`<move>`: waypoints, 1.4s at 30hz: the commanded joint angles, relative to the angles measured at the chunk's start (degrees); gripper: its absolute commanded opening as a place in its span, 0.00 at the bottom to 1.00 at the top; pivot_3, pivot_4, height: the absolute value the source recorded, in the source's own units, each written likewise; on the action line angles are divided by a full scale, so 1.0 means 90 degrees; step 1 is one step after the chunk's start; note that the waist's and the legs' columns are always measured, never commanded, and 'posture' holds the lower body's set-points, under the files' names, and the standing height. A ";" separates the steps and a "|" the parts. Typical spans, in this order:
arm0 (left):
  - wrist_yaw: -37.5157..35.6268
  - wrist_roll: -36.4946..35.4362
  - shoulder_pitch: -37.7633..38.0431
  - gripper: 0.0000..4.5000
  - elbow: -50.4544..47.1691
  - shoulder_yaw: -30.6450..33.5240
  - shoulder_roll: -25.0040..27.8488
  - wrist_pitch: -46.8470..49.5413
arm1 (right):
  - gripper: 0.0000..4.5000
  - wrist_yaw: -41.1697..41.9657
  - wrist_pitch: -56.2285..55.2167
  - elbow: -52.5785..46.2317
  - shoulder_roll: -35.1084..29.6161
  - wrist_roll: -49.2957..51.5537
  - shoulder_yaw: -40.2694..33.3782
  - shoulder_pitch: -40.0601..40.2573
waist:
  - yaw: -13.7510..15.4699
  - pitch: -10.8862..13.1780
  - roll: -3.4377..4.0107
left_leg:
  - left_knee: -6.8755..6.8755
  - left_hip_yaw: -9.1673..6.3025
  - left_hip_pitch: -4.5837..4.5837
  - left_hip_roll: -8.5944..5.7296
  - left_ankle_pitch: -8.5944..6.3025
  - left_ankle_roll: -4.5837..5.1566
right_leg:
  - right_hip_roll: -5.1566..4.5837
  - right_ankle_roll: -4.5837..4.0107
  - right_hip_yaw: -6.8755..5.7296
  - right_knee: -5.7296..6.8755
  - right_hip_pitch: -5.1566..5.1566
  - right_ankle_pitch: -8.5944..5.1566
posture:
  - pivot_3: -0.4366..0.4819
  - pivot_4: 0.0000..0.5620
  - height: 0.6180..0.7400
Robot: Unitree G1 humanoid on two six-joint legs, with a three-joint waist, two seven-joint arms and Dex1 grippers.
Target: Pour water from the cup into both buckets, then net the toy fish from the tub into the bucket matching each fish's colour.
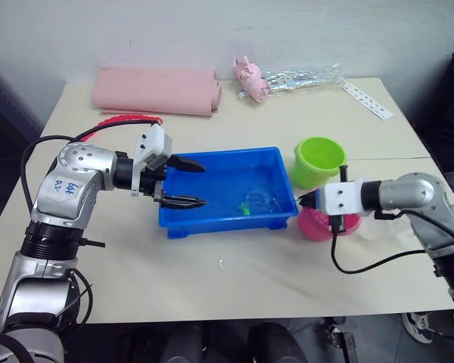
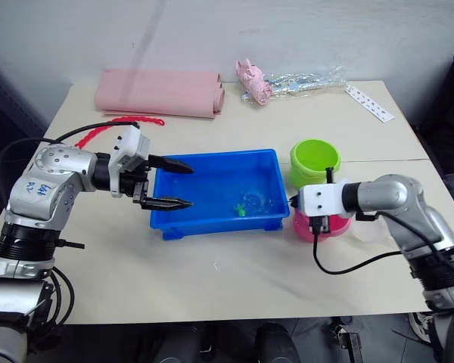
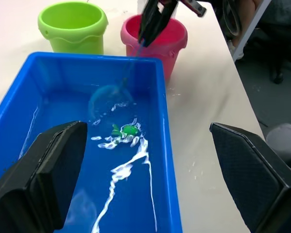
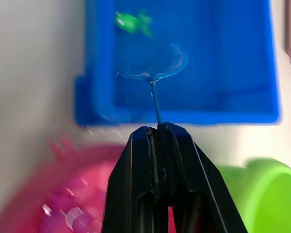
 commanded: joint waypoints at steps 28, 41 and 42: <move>0.0020 0.0144 -0.1052 0.98 0.1503 0.0138 -0.1003 -0.1245 | 0.00 -0.0582 0.3314 -0.0402 -0.1488 0.1402 -0.2782 -0.0084 | 0.0010 0.0000 0.0000 | -0.0008 0.0002 -0.0001 -0.0009 -0.0001 0.0001 | -0.0003 0.0000 -0.0001 -0.0004 0.0001 0.0000 | 0.48 0.27 1.00; 0.0084 0.0147 -0.0969 0.98 0.1353 0.0235 -0.1051 -0.1283 | 0.00 -0.4129 -0.4390 0.1468 -0.2640 -0.4165 -0.1093 -0.0660 | -0.0024 0.0000 0.0000 | -0.0012 0.0014 -0.0001 -0.0005 -0.0001 0.0001 | -0.0003 0.0001 0.0010 0.0002 -0.0016 0.0000 | 0.48 0.27 1.00; 0.0083 0.0137 -0.0930 0.98 0.1292 0.0243 -0.1018 -0.1251 | 0.00 -0.4297 -0.4485 0.1549 -0.2647 -0.4328 -0.1046 -0.0733 | -0.0026 0.0000 0.0000 | -0.0011 0.0014 -0.0001 -0.0005 0.0000 0.0001 | -0.0003 0.0001 0.0010 0.0001 -0.0016 0.0000 | 0.48 0.27 1.00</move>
